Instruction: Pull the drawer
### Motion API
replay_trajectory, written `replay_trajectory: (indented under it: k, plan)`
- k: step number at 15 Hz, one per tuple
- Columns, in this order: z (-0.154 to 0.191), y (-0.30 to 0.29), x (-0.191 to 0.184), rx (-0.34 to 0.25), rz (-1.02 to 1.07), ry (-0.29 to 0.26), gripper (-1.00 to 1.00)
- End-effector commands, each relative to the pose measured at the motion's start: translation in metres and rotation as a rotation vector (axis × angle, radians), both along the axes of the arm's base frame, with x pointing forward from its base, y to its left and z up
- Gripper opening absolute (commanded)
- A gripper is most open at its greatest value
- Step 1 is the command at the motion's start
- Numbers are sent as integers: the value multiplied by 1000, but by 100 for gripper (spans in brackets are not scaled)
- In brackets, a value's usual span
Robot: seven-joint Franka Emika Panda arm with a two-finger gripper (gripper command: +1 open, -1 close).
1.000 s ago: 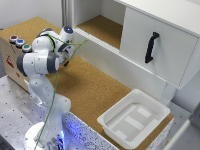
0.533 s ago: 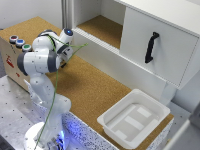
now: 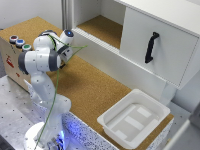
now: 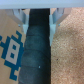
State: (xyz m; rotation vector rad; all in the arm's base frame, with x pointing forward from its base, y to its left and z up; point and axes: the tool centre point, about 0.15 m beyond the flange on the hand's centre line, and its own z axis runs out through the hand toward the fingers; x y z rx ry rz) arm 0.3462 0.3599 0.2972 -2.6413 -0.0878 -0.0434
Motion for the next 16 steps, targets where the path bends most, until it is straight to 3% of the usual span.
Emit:
replay_trajectory:
  k: [1, 5, 8, 16]
  plan:
    - [-27, -33, -11, 9, -96, -15, -100]
    - [-36, -74, -8, 30, -96, -35, -100]
    - [-49, -111, 2, 32, -93, -16, -100]
    - [-58, -182, 24, -11, -67, 6, -100]
